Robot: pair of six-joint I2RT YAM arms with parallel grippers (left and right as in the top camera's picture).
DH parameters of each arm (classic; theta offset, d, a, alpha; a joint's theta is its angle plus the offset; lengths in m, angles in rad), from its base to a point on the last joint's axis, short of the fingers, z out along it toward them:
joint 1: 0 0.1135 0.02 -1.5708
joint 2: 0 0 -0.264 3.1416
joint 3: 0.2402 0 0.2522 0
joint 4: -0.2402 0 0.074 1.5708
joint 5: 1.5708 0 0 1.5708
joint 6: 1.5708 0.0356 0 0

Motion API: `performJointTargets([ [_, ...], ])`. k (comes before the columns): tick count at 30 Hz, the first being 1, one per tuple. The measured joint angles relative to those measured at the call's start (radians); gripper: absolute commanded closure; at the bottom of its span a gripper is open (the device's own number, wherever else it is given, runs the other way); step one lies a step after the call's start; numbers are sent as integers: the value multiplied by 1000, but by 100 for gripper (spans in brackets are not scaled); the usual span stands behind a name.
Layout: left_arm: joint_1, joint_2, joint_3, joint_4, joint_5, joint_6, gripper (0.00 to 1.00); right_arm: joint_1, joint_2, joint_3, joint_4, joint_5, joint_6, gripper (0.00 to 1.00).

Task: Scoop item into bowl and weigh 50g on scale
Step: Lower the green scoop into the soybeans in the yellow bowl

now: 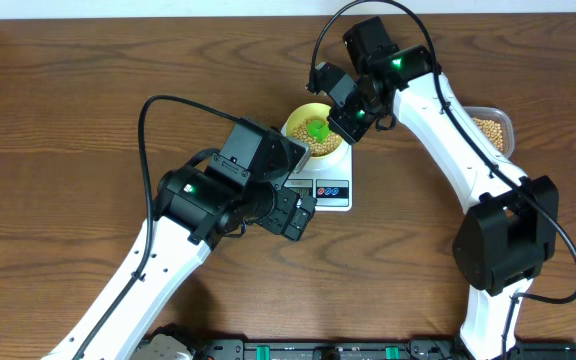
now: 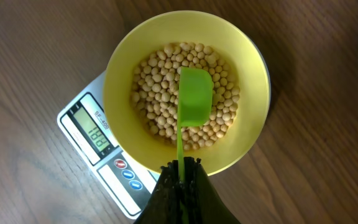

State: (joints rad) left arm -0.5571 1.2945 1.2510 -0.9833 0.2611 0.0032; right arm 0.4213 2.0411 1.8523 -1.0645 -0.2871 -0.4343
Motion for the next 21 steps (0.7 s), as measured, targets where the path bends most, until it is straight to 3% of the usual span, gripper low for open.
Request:
performJointTargets([
  [21,0,0,0,0,0,0,2,0,0,0,-16,-39,109,99],
])
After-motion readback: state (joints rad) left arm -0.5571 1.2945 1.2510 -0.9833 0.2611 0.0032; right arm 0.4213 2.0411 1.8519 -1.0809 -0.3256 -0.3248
